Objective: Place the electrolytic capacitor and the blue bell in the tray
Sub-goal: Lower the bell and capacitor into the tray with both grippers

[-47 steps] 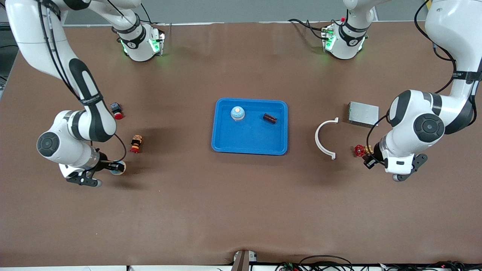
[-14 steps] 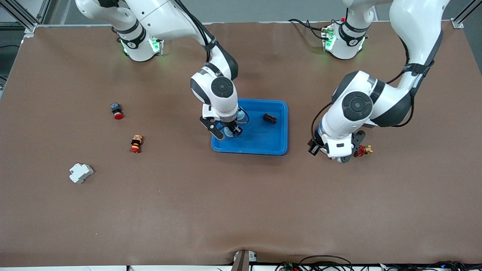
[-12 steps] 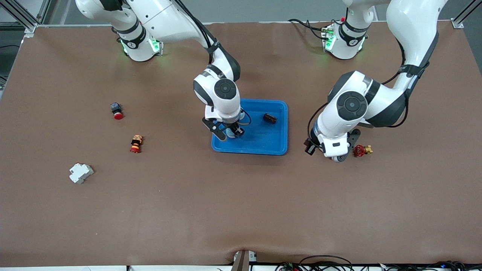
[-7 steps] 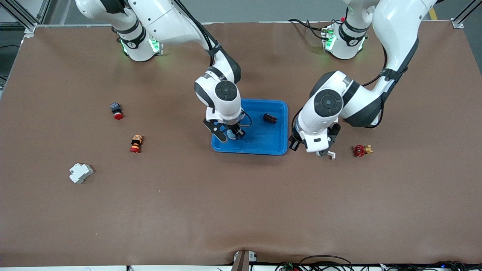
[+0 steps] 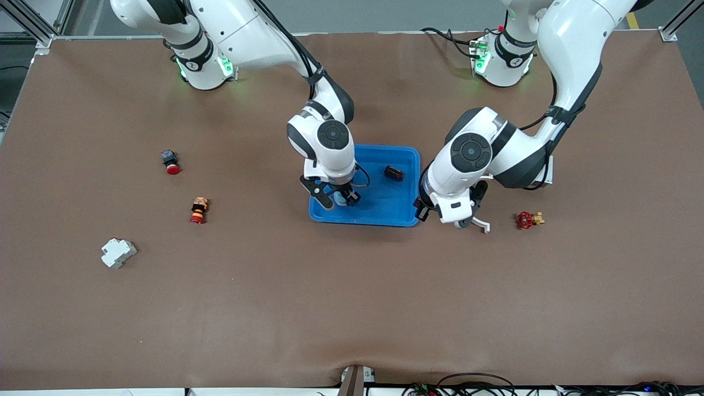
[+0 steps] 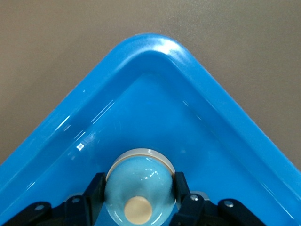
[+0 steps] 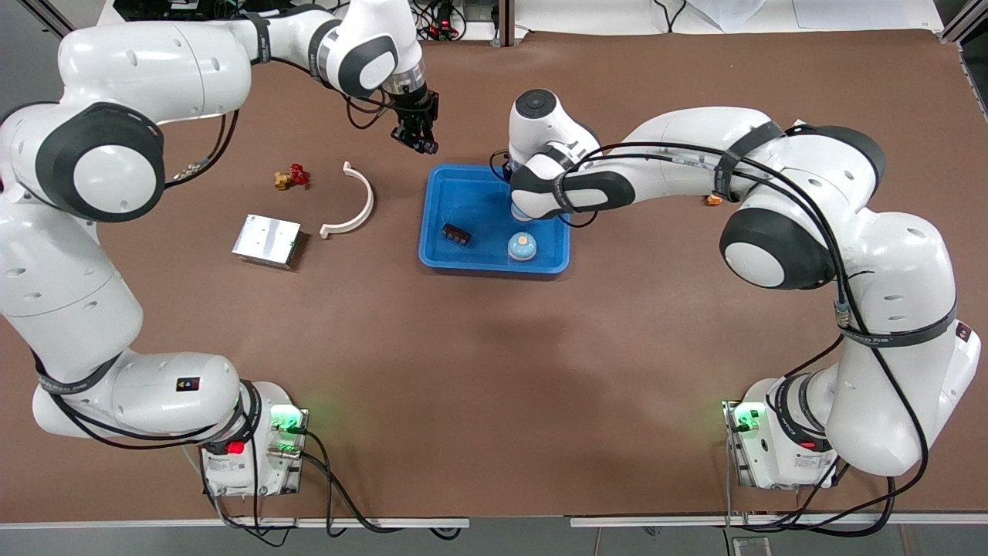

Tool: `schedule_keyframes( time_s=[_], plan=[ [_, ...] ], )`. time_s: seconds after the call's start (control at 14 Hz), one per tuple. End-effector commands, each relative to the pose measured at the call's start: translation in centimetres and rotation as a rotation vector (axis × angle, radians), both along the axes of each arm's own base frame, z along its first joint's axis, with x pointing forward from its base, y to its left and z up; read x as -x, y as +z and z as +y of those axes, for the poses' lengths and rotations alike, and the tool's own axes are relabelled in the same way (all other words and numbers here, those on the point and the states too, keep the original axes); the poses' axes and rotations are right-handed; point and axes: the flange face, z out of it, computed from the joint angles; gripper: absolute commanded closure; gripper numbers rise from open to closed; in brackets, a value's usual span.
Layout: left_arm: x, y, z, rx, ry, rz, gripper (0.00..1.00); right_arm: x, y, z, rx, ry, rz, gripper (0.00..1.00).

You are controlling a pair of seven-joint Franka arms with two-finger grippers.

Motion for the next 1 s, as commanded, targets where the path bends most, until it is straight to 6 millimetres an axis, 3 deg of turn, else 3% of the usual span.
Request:
schedule_keyframes(
  time_s=[0.0,0.21,0.29,0.36,0.43,0.57,0.93],
  plan=[
    [0.7,-0.5,-2.1,0.006,0.020,0.006,1.00,-0.2,-0.7,0.7,0.011,-0.010,-0.014,1.00],
    [1.2,-1.6,-3.1,0.012,0.036,0.018,1.00,-0.3,-0.8,0.6,0.012,-0.013,-0.013,1.00],
    [1.2,-1.8,-3.2,0.016,0.043,0.018,1.00,-0.5,-0.7,0.4,0.011,-0.017,-0.013,0.83],
    [1.6,-1.9,-3.7,0.017,0.047,0.020,1.00,-0.6,-0.7,0.2,0.011,-0.019,-0.014,0.14],
    [1.6,-2.2,-4.0,0.024,0.056,0.021,1.00,-0.7,-0.7,0.2,0.012,-0.020,-0.015,0.00],
    [2.5,-2.8,-5.2,0.023,0.068,0.023,1.00,-0.7,-0.7,0.2,0.017,-0.013,-0.020,0.00],
    [3.7,-6.2,-6.0,-0.020,0.088,0.059,1.00,-0.7,-0.2,0.3,0.016,-0.009,-0.023,0.00]
  ],
)
